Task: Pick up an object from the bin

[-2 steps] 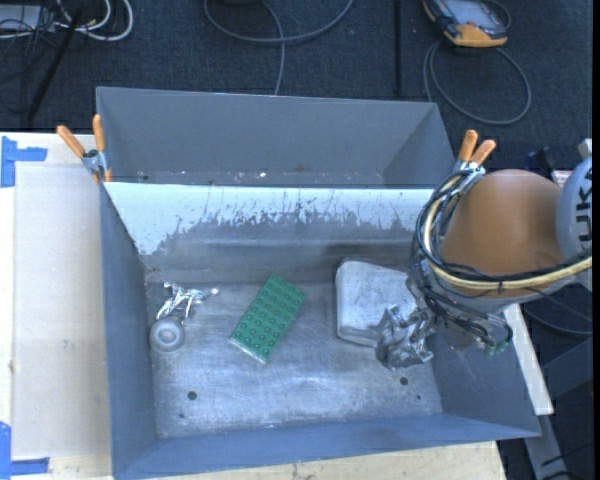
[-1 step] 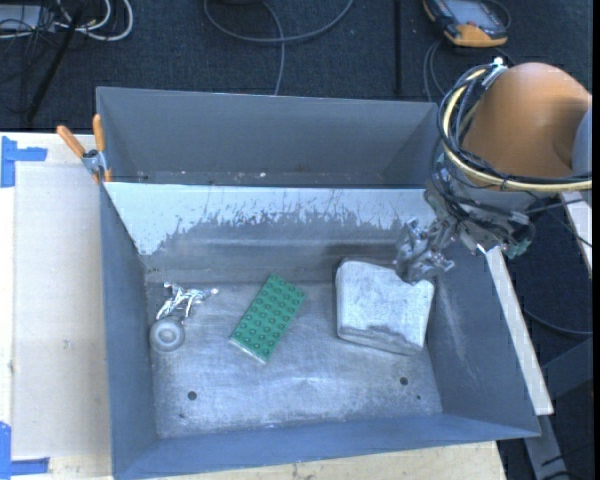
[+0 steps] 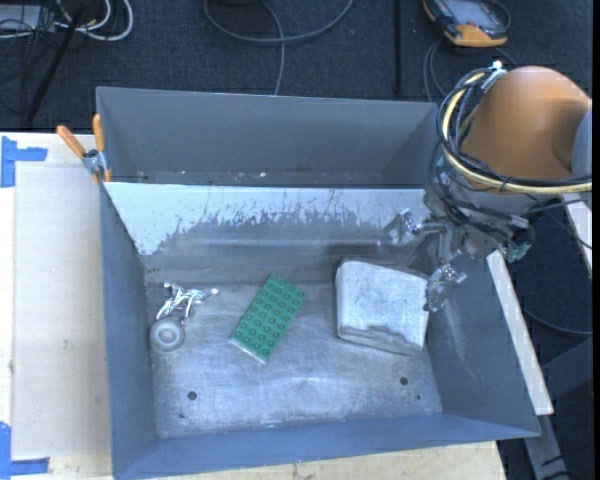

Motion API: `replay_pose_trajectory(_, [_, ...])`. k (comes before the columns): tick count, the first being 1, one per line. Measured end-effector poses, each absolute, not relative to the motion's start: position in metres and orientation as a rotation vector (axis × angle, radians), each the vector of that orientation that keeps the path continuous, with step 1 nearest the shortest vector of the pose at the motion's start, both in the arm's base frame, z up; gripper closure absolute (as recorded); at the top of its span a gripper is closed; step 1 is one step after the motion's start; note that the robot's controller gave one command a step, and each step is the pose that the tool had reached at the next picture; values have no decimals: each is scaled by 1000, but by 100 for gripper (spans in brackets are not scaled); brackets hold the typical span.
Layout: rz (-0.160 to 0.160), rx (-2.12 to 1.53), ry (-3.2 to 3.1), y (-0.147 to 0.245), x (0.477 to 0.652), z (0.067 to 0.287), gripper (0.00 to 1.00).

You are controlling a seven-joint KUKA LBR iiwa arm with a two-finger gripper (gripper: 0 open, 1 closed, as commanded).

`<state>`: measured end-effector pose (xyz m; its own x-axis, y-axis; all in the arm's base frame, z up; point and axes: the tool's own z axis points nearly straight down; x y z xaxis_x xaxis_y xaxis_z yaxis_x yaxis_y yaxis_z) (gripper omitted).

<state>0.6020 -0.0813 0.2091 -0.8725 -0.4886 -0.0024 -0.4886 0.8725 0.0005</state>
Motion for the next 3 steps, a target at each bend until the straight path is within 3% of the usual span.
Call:
replay_pose_trajectory(1, [-4, -699, 3049, -50, 599, 109, 0])
replay_pose_trajectory(2, [7, -459, 3106, 51, 592, 116, 0])
replay_pose_trajectory(3, [-2, -513, 3088, 100, 605, 75, 0])
